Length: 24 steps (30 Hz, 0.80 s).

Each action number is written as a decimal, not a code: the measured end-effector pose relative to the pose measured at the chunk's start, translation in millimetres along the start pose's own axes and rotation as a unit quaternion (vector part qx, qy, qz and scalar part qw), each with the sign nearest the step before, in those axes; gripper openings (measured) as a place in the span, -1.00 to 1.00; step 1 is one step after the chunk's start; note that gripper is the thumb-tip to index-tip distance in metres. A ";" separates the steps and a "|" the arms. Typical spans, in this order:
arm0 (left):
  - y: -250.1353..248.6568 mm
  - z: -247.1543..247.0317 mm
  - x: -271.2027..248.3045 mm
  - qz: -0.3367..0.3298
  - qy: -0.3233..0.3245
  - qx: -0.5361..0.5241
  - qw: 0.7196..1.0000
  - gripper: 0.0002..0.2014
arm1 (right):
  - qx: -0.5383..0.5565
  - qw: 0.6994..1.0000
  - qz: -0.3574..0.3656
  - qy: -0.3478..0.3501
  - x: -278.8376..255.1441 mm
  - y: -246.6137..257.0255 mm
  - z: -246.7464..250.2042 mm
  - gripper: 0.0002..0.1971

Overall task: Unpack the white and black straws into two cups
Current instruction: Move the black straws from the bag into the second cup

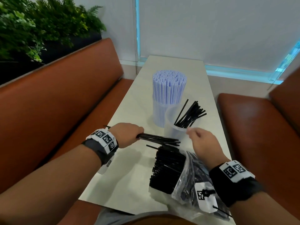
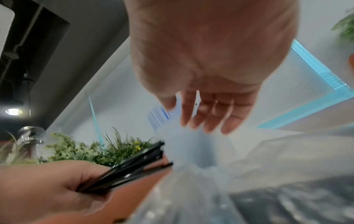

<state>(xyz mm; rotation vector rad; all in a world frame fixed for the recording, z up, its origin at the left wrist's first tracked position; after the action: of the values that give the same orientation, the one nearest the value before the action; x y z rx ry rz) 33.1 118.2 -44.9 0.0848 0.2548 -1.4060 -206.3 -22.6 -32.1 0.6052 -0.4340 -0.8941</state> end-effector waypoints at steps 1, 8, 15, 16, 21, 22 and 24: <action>-4.9 4.7 -0.4 -0.008 -0.025 -0.019 0.999 -0.90 | 0.091 0.995 -0.012 -0.051 -1.7 6.8 8.0 -0.49; -72.4 31.4 5.0 -0.083 -0.159 -0.062 0.982 -0.96 | 0.331 0.938 -0.048 -0.086 -5.3 29.6 9.7 -0.57; -119.0 42.9 6.4 -0.092 -0.208 -0.072 0.971 -0.77 | 0.305 0.937 -0.026 -0.171 -7.5 31.4 24.8 -0.48; -125.1 42.7 6.8 -0.093 -0.209 -0.080 0.970 -0.77 | 0.304 0.933 -0.035 -0.189 -7.4 29.4 27.9 -0.46; -137.5 47.7 10.4 -0.052 -0.231 -0.086 0.968 -0.86 | 0.287 0.923 -0.025 -0.254 -10.3 27.4 37.3 -0.50; -142.5 49.6 10.9 -0.047 -0.237 -0.084 0.967 -0.85 | 0.287 0.924 -0.022 -0.253 -10.4 28.8 35.4 -0.52; -148.7 52.4 12.2 -0.038 -0.245 -0.089 0.965 -0.80 | 0.294 0.924 -0.020 -0.243 -9.0 31.2 32.7 -0.56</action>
<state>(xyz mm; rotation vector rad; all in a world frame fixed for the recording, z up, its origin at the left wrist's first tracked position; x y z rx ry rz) -104.5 70.7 16.8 -0.4208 -0.0297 -1.4274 -212.1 -10.2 11.9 0.9429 -1.1694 -0.9526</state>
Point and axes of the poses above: each hand's wrist, its own x-axis towards the middle knuckle, its own z-axis out of the back of the hand, y = z × x, the point moved 6 cm from there along x, towards the middle knuckle, and after that the axes turned 5 degrees about -x, right-handed, at the moved point
